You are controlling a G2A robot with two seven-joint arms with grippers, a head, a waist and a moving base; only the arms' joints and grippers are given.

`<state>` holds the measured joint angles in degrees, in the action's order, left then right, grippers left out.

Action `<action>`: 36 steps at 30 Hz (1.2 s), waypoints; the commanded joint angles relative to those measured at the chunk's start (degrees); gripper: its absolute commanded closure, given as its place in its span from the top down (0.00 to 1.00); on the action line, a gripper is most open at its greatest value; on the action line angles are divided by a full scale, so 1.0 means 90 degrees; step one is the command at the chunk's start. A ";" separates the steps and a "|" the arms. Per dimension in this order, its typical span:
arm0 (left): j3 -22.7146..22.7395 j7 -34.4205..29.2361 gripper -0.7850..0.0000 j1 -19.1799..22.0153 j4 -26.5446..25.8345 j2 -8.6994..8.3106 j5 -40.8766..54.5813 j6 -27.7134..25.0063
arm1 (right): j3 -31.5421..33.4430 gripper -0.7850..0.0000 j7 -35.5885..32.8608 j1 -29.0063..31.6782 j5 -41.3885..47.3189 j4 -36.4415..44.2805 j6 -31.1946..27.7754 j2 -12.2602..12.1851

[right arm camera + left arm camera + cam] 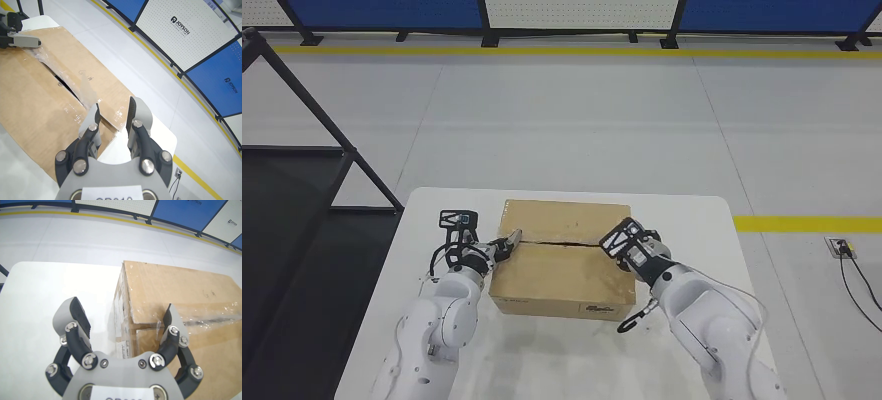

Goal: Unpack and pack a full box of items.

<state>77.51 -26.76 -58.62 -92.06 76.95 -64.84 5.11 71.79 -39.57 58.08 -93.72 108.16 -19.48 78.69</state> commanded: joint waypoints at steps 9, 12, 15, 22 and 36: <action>-0.0004 0.0019 1.00 -0.0015 -0.0015 -0.0004 -0.0015 0.0003 | 0.0017 0.45 0.0068 -0.0020 0.0094 0.0023 0.0200 -0.0001; -0.0003 0.0023 1.00 -0.0028 -0.0025 -0.0005 -0.0017 0.0005 | -0.0105 0.45 0.0387 0.0051 0.0264 0.0190 0.0057 0.0002; 0.0007 0.0020 1.00 -0.0049 -0.0056 -0.0008 -0.0007 -0.0002 | -0.0322 0.42 0.0311 0.0002 0.0268 0.0159 0.0051 0.0021; 0.0092 0.0053 1.00 -0.0163 -0.0235 -0.0021 0.0048 -0.0001 | -0.0852 0.00 -0.0304 -0.0415 0.0499 -0.0135 0.0161 0.0121; 0.0371 0.0106 1.00 -0.0462 -0.0574 -0.0074 0.0081 -0.0094 | -0.2088 0.00 -0.0762 -0.1441 0.0266 -0.0905 0.1039 0.0458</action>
<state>80.39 -25.90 -62.44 -96.96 76.35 -64.08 4.21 53.92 -45.85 46.38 -91.17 101.49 -11.18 82.48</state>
